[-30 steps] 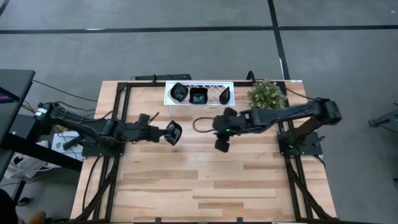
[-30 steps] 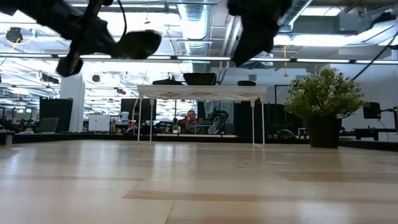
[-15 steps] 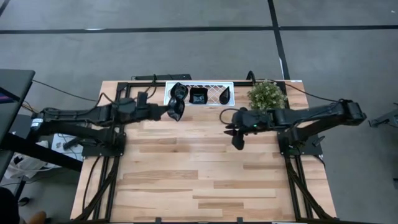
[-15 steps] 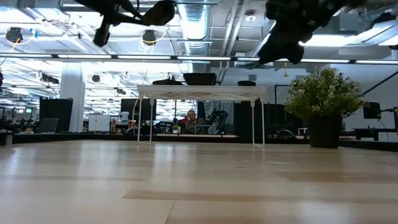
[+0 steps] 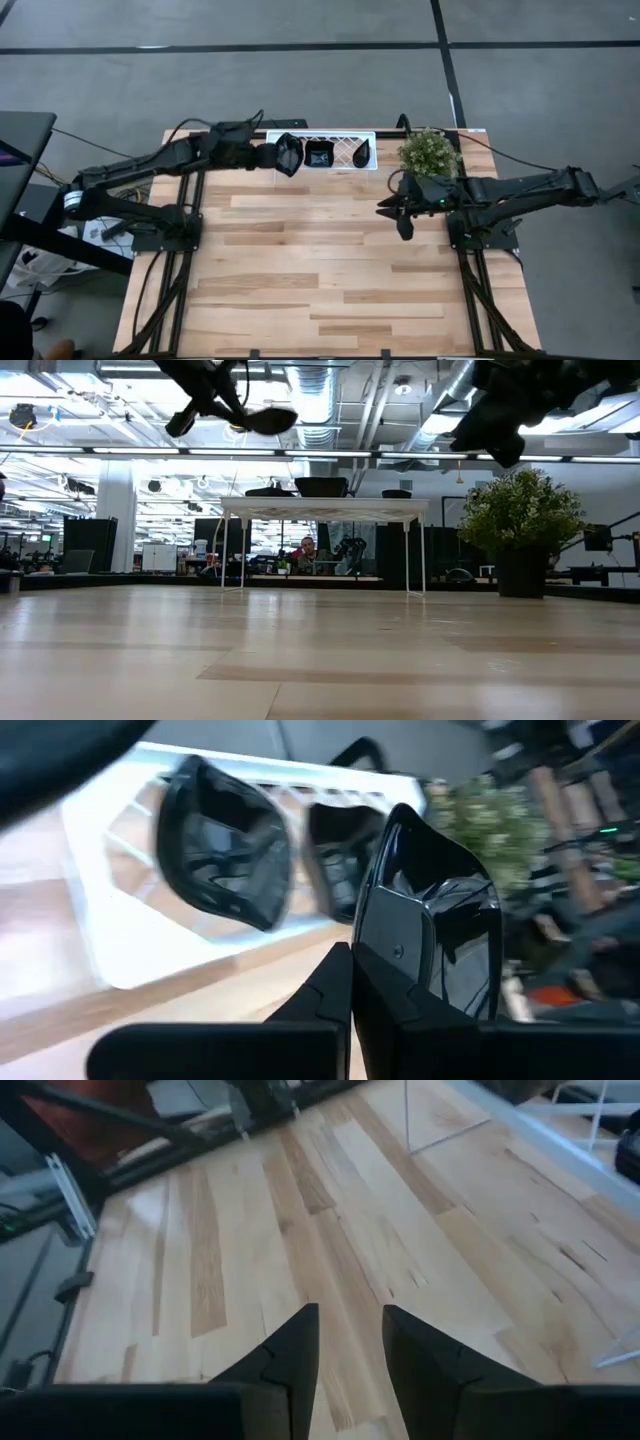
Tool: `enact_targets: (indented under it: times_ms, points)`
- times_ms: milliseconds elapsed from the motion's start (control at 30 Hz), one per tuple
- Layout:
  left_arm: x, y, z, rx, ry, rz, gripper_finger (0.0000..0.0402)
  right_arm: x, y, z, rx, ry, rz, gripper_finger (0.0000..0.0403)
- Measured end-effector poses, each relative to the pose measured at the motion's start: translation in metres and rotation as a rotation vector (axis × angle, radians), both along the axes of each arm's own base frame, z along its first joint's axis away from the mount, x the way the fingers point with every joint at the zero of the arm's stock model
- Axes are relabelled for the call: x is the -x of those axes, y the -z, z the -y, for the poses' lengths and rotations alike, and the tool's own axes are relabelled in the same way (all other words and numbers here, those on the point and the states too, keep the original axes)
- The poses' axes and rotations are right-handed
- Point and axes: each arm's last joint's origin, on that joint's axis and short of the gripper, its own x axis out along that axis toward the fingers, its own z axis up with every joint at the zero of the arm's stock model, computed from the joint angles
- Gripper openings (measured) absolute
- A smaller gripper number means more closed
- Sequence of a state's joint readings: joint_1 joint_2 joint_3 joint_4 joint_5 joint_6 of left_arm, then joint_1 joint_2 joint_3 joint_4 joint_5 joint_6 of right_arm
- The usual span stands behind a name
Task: Pick & Place Mini shaped plates
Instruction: Stack the leaf-shaped plate on top of the leaf-shaped plate on the shelf
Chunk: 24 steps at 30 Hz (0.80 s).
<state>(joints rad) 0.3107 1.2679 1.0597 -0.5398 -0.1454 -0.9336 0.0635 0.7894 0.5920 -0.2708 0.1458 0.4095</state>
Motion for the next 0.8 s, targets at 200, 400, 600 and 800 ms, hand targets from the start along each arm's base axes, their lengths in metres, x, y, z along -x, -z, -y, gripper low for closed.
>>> enact_targets:
  times_ms: [200,400,600,800]
  points:
    - [-0.009,0.0,-0.027,0.024,-0.022,-0.098,0.0003,0.02,0.002,0.001,-0.041,-0.004,0.13,0.0108]
    - [-0.012,0.009,-0.051,0.083,-0.055,-0.186,0.0003,0.035,0.004,0.002,-0.093,0.011,0.245,0.0108]
    - [-0.016,0.022,-0.069,0.122,-0.048,-0.224,0.0003,0.04,0.004,0.002,-0.113,0.017,0.271,0.0108]
    - [-0.016,0.027,-0.087,0.13,-0.054,-0.245,0.0003,0.04,0.004,0.002,-0.109,0.018,0.27,0.0108]
